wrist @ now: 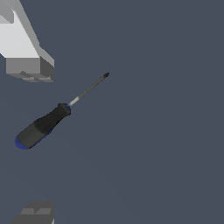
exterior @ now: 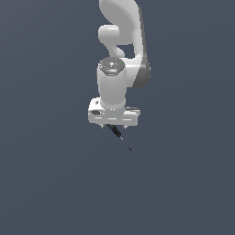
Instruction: Pick up the object and move it to a goal position.
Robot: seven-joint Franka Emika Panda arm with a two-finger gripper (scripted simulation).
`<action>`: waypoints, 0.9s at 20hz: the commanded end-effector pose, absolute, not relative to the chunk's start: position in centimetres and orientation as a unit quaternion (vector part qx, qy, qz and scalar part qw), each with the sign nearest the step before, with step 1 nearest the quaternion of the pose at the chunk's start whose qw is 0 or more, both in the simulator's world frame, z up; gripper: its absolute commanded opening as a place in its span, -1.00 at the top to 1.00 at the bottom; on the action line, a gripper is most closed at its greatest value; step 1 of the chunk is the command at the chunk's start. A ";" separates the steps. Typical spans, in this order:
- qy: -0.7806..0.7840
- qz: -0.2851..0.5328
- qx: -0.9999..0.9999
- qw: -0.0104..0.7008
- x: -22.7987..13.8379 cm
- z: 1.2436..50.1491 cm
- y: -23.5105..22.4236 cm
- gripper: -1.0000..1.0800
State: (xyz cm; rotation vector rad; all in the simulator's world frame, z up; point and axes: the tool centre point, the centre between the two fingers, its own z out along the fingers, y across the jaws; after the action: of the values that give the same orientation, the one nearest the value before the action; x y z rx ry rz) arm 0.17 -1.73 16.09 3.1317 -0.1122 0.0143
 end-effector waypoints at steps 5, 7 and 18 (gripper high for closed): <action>-0.030 0.005 1.000 0.005 0.2 16.2 -1.8 -0.92; -0.023 0.006 1.000 0.006 0.3 16.3 -1.9 -0.92; -0.010 0.007 1.000 0.009 0.5 16.7 -2.2 -0.92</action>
State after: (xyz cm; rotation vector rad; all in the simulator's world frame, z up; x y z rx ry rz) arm 0.56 -2.22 16.77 3.1238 -0.0380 0.0226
